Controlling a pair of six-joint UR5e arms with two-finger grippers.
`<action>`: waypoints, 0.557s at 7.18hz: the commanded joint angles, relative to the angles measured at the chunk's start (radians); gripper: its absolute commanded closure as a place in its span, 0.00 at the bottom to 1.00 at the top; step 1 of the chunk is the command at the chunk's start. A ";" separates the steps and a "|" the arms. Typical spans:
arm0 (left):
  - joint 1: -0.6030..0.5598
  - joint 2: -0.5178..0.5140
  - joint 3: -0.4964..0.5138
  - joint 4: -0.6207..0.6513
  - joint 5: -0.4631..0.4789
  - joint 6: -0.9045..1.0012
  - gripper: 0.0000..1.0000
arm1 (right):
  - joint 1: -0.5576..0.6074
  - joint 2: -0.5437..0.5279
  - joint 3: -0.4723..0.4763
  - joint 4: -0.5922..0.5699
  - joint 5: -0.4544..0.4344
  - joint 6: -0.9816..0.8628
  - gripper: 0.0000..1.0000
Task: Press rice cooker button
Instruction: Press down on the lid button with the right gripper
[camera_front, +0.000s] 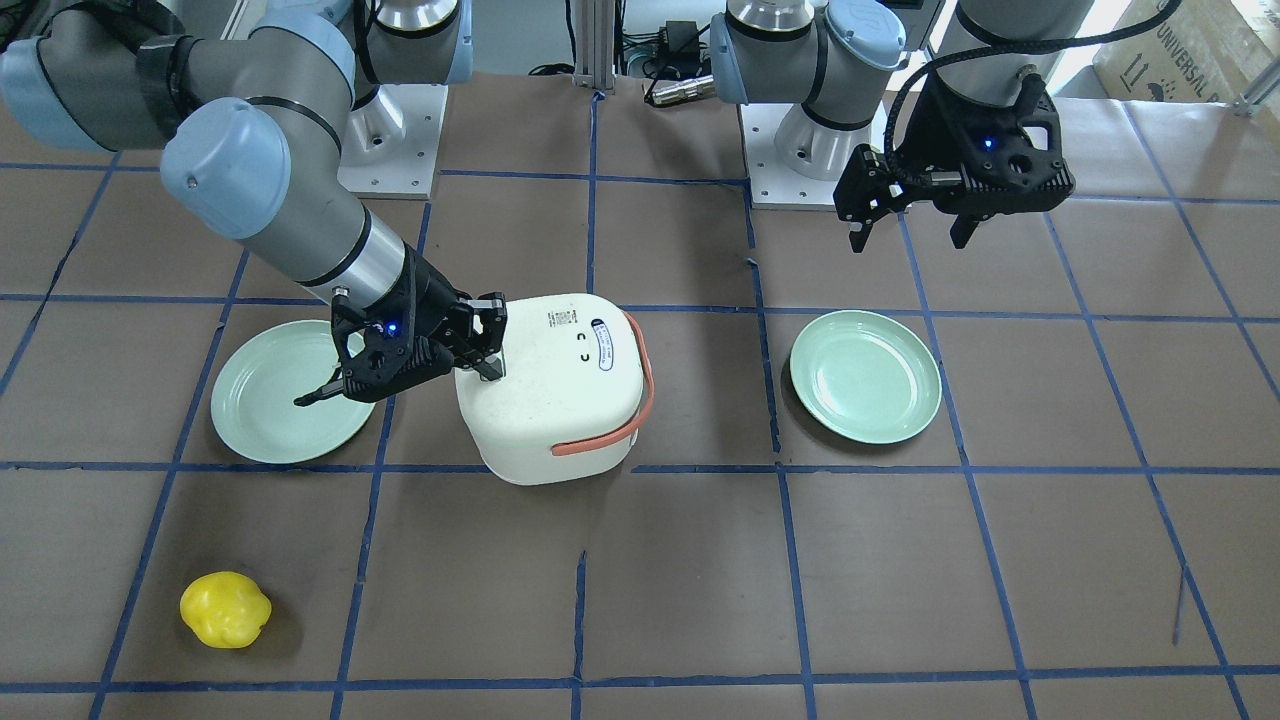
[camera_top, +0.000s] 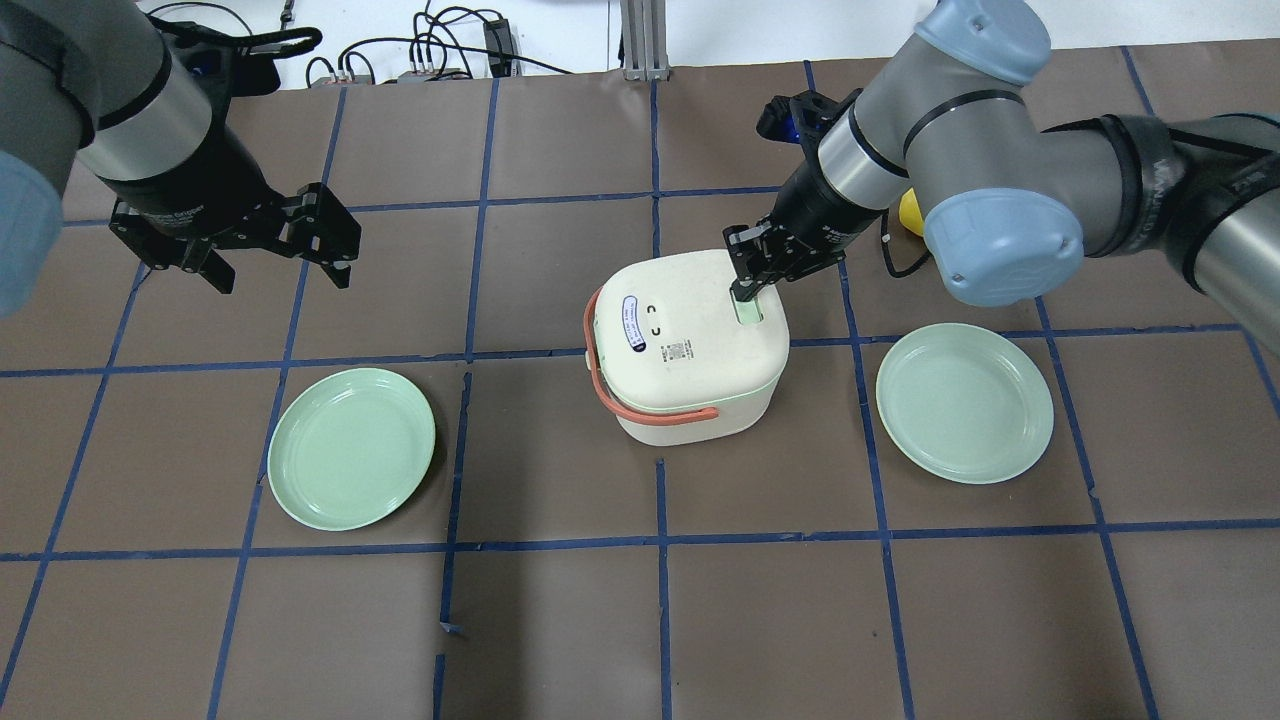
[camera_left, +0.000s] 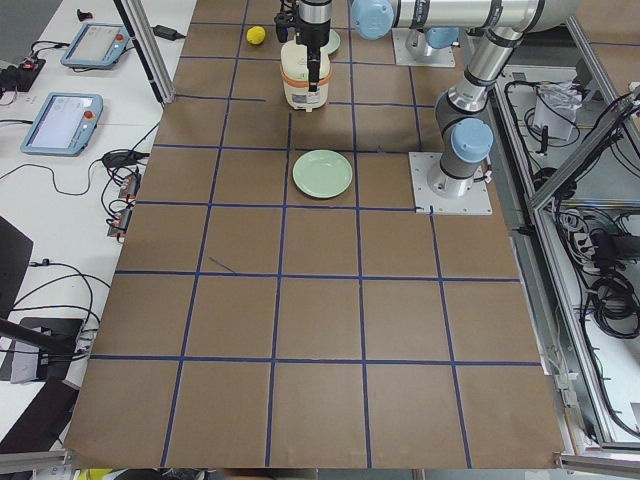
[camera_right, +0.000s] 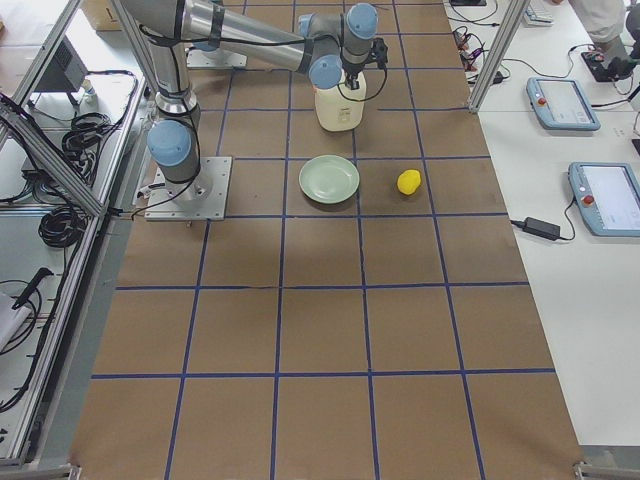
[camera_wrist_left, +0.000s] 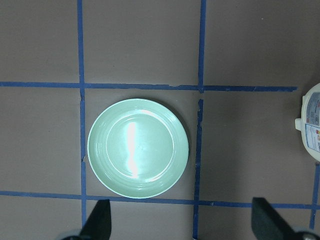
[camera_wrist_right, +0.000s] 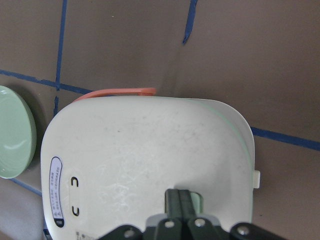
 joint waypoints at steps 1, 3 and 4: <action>0.000 0.000 0.000 0.000 0.000 0.000 0.00 | 0.001 -0.054 -0.013 0.045 -0.008 0.013 0.75; 0.000 0.000 0.000 0.000 0.000 0.000 0.00 | 0.003 -0.109 -0.089 0.186 -0.080 0.010 0.01; 0.000 0.000 0.000 0.000 0.000 0.000 0.00 | 0.001 -0.120 -0.155 0.282 -0.124 0.011 0.00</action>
